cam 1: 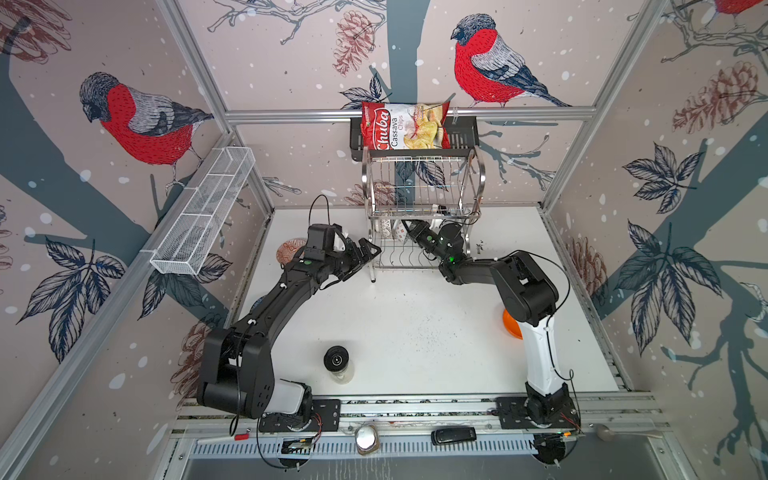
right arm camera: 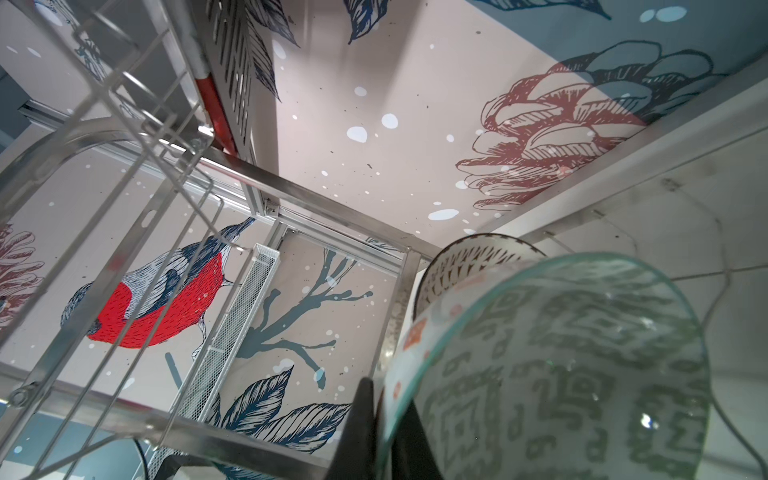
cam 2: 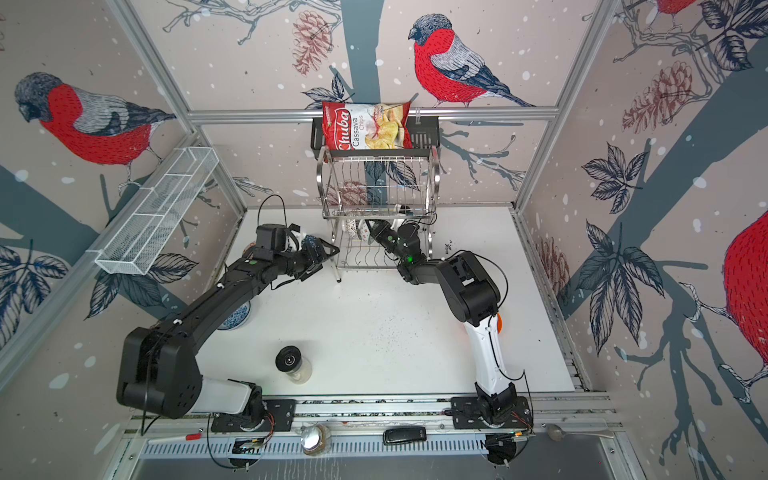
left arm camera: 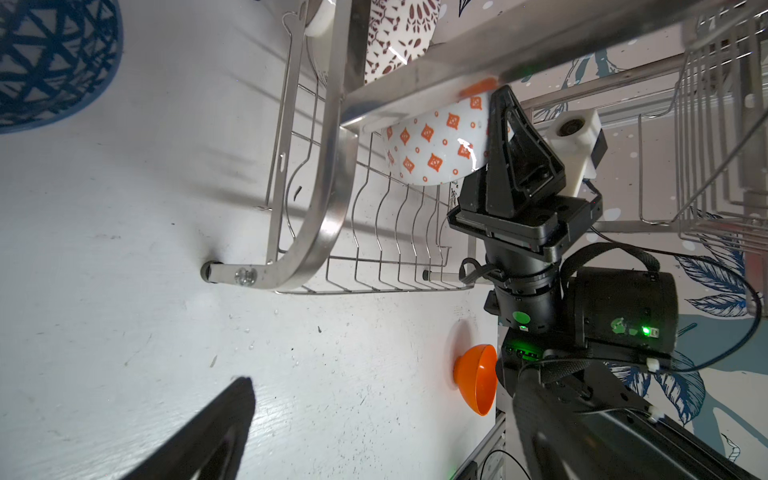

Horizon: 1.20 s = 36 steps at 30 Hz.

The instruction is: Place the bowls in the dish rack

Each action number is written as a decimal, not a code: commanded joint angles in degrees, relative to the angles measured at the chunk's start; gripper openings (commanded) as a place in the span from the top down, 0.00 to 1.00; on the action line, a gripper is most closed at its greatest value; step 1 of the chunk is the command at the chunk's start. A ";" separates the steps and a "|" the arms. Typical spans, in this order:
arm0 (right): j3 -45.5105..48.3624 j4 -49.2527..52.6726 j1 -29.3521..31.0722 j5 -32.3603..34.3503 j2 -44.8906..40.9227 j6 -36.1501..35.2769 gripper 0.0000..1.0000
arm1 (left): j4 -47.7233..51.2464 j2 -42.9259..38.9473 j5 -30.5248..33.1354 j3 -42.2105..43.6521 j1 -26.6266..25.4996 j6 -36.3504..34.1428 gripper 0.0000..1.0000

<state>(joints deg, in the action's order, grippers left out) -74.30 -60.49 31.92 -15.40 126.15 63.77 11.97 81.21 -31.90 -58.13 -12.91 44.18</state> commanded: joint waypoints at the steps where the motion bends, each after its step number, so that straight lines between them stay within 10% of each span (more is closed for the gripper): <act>1: -2.09 -1.48 -0.45 -1.50 1.21 -0.79 1.00 | -2.41 0.09 -1.13 0.04 0.00 0.29 0.03; 36: -15.04 0.85 -2.58 -10.04 9.86 2.09 0.99 | -15.04 0.05 -6.16 5.57 -3.75 7.41 0.03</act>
<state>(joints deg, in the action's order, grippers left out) -88.47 -56.21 29.36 -23.62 135.52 64.75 -0.30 81.43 -37.63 -52.29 -16.38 51.07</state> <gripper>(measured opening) 0.095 0.972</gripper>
